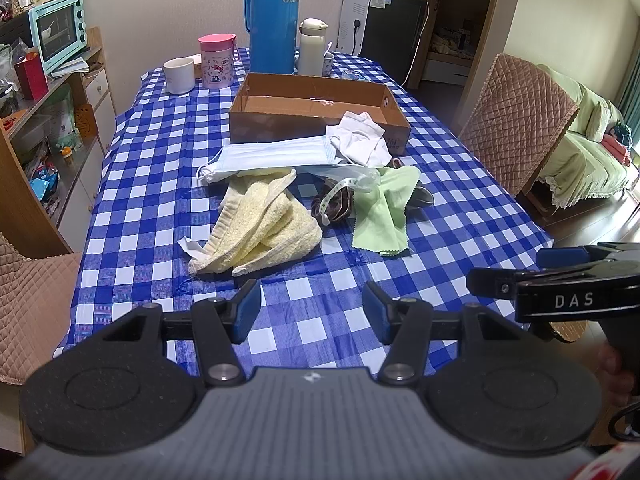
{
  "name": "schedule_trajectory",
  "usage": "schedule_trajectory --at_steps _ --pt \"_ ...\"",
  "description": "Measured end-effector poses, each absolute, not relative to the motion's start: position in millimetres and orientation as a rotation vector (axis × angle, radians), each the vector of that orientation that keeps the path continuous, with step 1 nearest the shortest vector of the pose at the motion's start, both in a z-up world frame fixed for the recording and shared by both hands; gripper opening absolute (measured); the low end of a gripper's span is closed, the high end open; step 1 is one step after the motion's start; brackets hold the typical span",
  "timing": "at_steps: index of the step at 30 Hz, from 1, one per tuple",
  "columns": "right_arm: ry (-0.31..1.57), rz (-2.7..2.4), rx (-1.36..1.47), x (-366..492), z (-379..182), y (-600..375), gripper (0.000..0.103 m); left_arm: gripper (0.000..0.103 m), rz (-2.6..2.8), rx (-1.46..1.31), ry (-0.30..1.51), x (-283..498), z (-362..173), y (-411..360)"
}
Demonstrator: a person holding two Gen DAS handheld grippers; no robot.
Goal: Organize soft objects
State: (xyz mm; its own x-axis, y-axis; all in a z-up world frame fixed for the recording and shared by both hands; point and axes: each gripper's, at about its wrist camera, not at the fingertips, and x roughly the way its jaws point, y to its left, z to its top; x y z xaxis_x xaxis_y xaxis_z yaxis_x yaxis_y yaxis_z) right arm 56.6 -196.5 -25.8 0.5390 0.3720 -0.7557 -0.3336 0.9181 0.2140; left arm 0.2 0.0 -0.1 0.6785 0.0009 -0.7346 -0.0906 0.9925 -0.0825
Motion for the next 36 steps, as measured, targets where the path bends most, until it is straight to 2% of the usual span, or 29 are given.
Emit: schedule_trajectory --at_steps 36 --pt "0.908 0.419 0.043 59.8 -26.3 -191.7 0.103 0.054 0.051 -0.116 0.826 0.2 -0.1 0.0"
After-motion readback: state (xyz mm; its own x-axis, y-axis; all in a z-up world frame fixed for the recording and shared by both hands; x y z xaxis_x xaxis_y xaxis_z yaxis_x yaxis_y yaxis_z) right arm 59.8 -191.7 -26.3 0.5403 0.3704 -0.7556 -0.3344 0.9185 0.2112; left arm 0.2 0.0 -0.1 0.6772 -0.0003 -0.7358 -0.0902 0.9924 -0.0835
